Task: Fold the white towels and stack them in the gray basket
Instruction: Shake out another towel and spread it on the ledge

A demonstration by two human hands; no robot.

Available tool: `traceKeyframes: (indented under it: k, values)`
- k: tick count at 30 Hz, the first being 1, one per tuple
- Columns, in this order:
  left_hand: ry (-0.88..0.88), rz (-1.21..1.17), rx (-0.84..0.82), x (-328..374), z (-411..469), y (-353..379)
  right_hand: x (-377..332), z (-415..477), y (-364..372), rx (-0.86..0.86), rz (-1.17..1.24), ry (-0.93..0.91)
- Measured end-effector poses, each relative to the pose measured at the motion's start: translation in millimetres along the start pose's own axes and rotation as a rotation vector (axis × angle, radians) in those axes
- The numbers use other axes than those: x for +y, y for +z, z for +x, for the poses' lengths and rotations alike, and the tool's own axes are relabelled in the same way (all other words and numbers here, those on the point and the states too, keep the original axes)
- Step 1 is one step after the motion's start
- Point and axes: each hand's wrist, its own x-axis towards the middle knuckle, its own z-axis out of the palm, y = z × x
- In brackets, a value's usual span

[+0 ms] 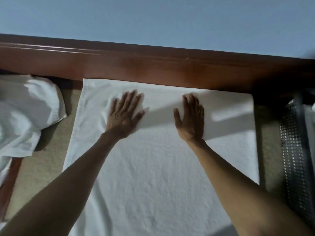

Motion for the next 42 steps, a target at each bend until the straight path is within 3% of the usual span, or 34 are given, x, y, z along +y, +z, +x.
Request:
traceKeyframes:
  k: [7, 13, 16, 20, 24, 34, 37, 42]
  values:
    - [-0.279, -0.045, 0.04, -85, -2, -29, -2, -2, 1, 0.015, -0.018, -0.02]
    - [-0.322, -0.064, 0.093, -87, 0, -29, -8, -3, 3, 0.003, -0.062, -0.001]
    - [-0.245, -0.076, 0.083, -63, -14, -27, -25, -7, 4, -0.051, -0.047, 0.063]
    - [-0.063, -0.082, -0.007, -15, -52, -1, -74, -26, 13, -0.058, -0.015, -0.076]
    - [-0.01, -0.05, -0.001, -29, -70, 3, -81, -36, 20, -0.064, -0.036, -0.102]
    - [-0.189, -0.006, 0.002, -131, -51, -31, -76, -40, 27, -0.011, -0.085, -0.122]
    - [-0.167, -0.031, 0.015, -108, -68, -30, -80, -39, 25, -0.042, -0.069, -0.099]
    - [0.06, -0.088, -0.075, -32, -138, 0, -87, -61, 26, 0.016, -0.014, -0.065]
